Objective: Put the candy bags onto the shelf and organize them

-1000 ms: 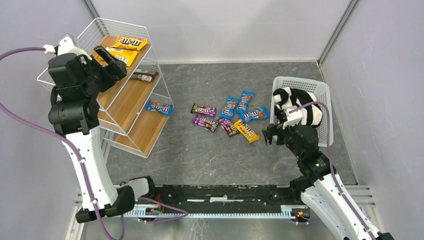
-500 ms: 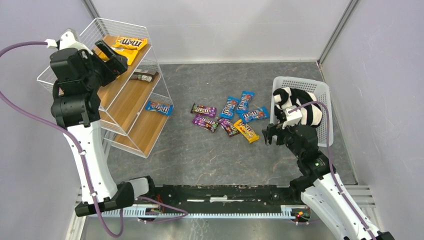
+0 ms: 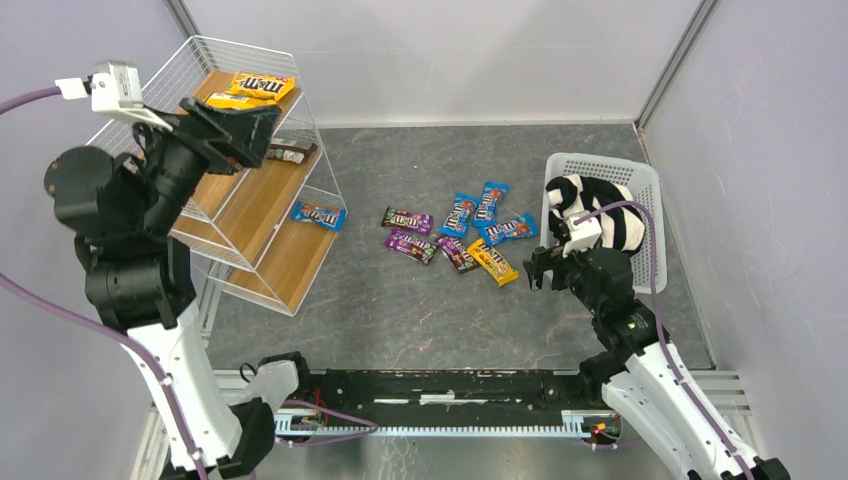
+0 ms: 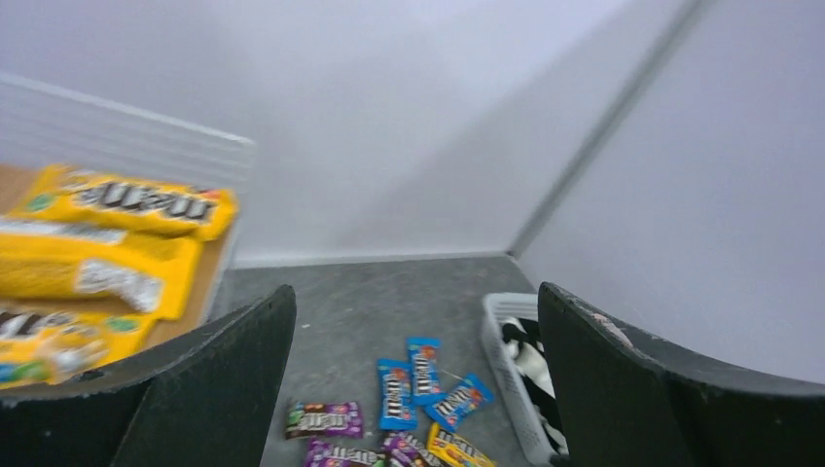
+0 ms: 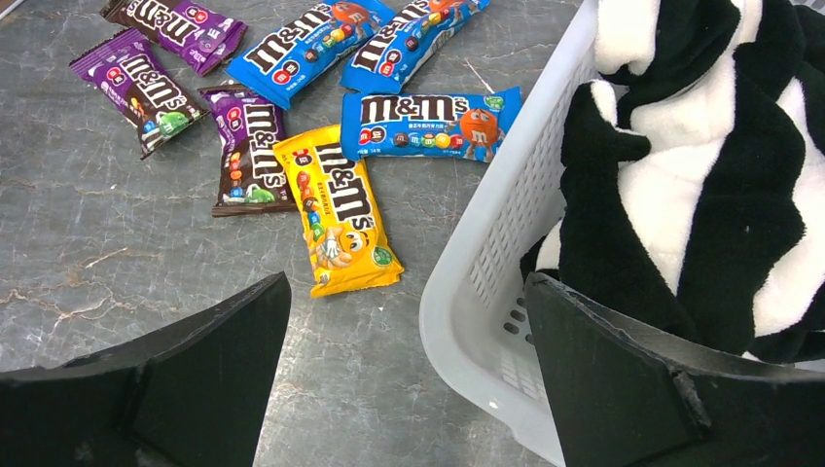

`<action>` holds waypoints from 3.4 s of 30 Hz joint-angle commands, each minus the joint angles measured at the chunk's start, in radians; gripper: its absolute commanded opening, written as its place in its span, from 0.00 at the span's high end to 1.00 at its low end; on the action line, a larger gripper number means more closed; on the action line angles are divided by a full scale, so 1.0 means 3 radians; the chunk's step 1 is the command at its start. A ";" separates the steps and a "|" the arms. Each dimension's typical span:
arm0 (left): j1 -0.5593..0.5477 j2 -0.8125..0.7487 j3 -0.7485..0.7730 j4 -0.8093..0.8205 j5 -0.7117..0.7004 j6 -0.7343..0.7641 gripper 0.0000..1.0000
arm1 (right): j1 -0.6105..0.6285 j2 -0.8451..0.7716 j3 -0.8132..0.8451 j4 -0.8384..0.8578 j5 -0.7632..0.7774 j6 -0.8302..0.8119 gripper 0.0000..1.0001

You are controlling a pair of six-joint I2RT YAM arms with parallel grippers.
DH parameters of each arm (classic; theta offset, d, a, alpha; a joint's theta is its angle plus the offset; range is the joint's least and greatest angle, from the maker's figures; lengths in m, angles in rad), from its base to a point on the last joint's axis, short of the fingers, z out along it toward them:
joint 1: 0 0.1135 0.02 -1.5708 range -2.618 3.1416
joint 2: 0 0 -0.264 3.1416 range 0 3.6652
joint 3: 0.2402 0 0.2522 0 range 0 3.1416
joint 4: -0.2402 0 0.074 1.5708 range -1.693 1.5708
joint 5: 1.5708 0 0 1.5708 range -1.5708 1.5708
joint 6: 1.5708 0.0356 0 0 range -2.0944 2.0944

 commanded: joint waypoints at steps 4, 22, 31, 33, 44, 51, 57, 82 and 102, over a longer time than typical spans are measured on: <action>-0.0415 -0.0095 -0.0601 0.0744 0.0686 -0.0243 0.00 | 0.0017 0.0005 0.0056 0.0074 0.0041 0.0006 0.02; -0.5060 0.0187 -0.2747 0.1137 -0.4383 -0.0474 0.00 | 0.0017 0.0095 0.0077 0.0026 0.0143 -0.0001 0.02; -0.5137 0.1203 -0.2870 0.1206 -0.4305 -0.1954 0.01 | 0.0017 0.0042 0.0073 0.0029 0.0165 0.0005 0.02; -0.5109 0.1283 -0.2952 0.1470 -0.4133 -0.2092 0.03 | 0.0013 0.0059 0.0074 0.0033 0.0166 0.0017 0.02; -0.4797 0.1726 -0.3514 0.3066 -0.3214 -0.3280 0.28 | 0.0016 0.0050 0.0102 -0.0014 0.0207 0.0026 0.02; -0.4769 0.2299 -0.3369 0.3471 -0.3335 -0.3588 0.31 | 0.0015 -0.0101 0.0079 -0.0005 0.0282 0.0023 0.02; -0.4718 0.2717 -0.3220 0.3519 -0.3421 -0.3682 0.36 | 0.0017 -0.0135 0.0075 -0.0003 0.0277 0.0022 0.02; -0.4533 0.3088 -0.3029 0.3707 -0.3449 -0.3501 0.63 | 0.0016 -0.0156 0.0059 0.0025 0.0199 0.0027 0.02; -0.4516 0.1836 -0.3182 0.2717 -0.2992 -0.2552 0.98 | 0.0017 -0.0166 0.0058 0.0030 0.0190 0.0029 0.02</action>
